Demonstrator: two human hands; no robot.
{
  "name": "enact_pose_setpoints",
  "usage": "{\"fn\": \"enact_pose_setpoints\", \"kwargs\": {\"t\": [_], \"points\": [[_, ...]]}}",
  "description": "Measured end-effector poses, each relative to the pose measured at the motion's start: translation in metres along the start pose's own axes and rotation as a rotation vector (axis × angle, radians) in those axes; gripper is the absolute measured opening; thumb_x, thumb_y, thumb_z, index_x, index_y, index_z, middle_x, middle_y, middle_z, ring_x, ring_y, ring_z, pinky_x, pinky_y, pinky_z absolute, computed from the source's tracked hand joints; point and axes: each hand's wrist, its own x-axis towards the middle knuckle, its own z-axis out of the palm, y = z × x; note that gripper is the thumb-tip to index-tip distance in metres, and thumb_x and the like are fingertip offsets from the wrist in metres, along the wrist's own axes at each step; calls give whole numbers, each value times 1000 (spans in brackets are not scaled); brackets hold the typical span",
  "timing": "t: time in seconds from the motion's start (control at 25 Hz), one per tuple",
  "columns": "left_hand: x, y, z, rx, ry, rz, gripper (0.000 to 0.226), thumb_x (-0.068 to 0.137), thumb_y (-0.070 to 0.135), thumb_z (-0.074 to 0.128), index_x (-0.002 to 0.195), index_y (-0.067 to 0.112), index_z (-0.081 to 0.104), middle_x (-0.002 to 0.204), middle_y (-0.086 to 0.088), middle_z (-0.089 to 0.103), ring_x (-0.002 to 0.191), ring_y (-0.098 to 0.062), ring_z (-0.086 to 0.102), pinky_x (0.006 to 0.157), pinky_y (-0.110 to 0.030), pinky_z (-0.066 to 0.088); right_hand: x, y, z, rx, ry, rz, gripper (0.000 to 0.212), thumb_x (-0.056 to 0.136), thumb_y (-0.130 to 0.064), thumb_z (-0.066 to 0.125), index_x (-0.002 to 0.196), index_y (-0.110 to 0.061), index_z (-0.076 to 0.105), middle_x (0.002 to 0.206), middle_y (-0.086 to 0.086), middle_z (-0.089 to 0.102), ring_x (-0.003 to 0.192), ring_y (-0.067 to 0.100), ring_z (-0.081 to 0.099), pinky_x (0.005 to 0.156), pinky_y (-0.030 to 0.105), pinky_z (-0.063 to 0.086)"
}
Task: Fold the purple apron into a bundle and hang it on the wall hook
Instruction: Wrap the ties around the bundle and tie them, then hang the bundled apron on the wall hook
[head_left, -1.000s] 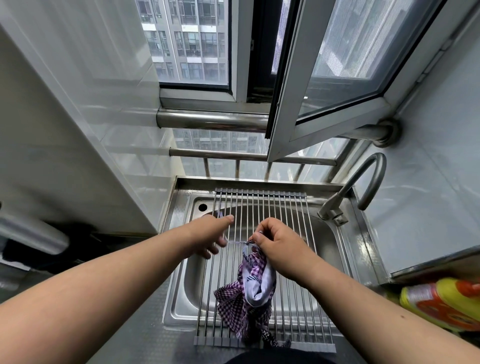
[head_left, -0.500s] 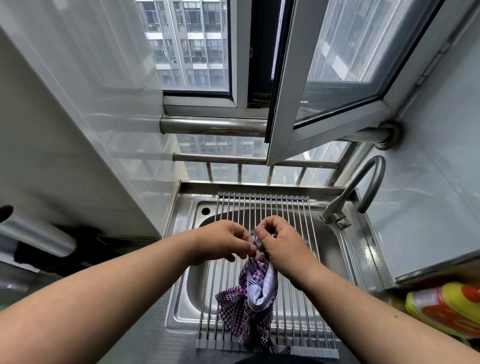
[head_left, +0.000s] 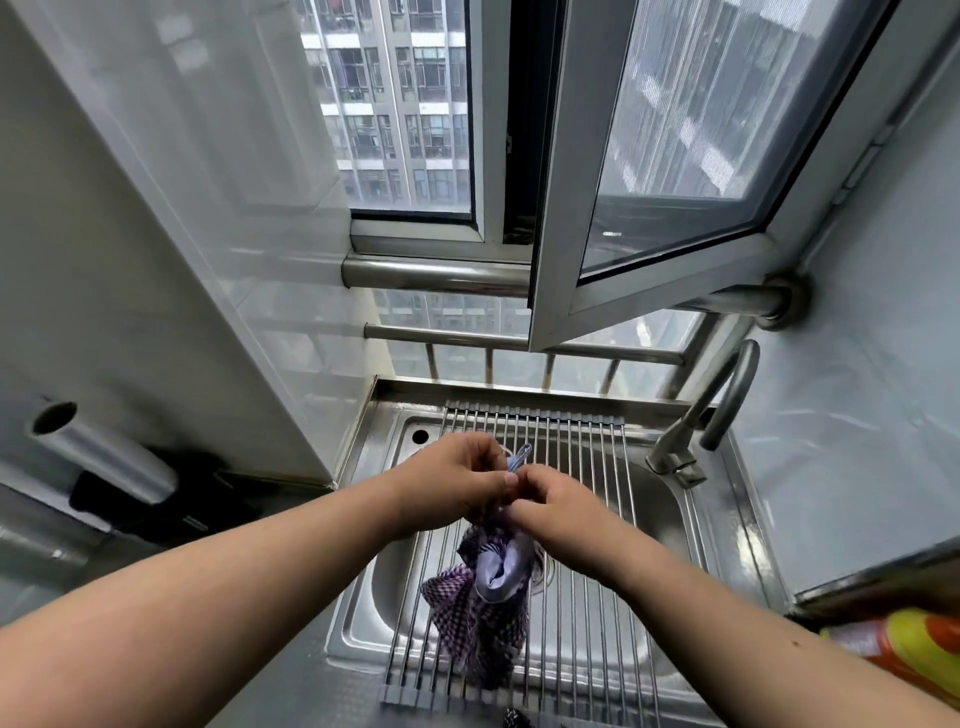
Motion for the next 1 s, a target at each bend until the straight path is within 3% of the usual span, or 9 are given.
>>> {"fn": "enact_pose_setpoints", "kwargs": {"t": [0.08, 0.24, 0.36, 0.52, 0.72, 0.88, 1.0], "points": [[-3, 14, 0, 129, 56, 35, 18, 97, 19, 75, 93, 5, 63, 75, -6, 68, 67, -18, 64, 67, -40, 56, -3, -8, -6, -30, -41, -67, 11, 92, -20, 69, 100, -28, 70, 83, -9, 77, 77, 6, 74, 75, 33, 61], [-14, 58, -8, 477, 153, 157, 17, 96, 28, 74, 84, 26, 62, 76, 8, 67, 58, 4, 57, 56, -14, 48, -7, -28, -21, -48, -11, -147, 16, 96, -19, 67, 108, -28, 72, 99, -3, 79, 93, 11, 76, 89, 38, 62], [-23, 91, -17, 653, 181, 265, 23, 96, 33, 73, 80, 33, 57, 77, 10, 65, 61, 4, 57, 52, -11, 40, -18, -52, -32, -100, 61, -206, 15, 89, -21, 65, 97, -31, 71, 90, -6, 76, 86, 11, 72, 83, 38, 59], [-37, 133, -22, 757, 119, 443, 23, 94, 34, 74, 79, 32, 57, 81, 8, 67, 71, -4, 63, 59, -21, 46, -46, -82, -36, -93, 192, -243, 28, 87, -11, 57, 107, -26, 69, 99, 2, 77, 94, 19, 74, 87, 44, 61], [-66, 180, -14, 668, -26, 593, 19, 97, 34, 74, 87, 21, 64, 72, 3, 74, 62, -8, 73, 51, -21, 52, -111, -108, -25, 140, 491, -218, 40, 91, 9, 49, 109, -18, 73, 102, 7, 81, 103, 25, 77, 94, 44, 61], [-102, 215, 14, 667, -109, 741, 17, 95, 37, 73, 92, 21, 67, 80, 1, 75, 70, -14, 74, 67, -38, 65, -177, -118, -17, 257, 665, -150, 40, 94, 11, 50, 117, -14, 71, 106, 16, 80, 92, 24, 78, 75, 37, 63], [-135, 241, 50, 654, -200, 839, 12, 95, 32, 73, 90, 23, 68, 77, 2, 75, 65, -13, 74, 68, -43, 65, -238, -116, -11, 266, 836, -136, 41, 95, 12, 51, 114, -16, 73, 109, 16, 79, 105, 31, 76, 96, 50, 61]]}}
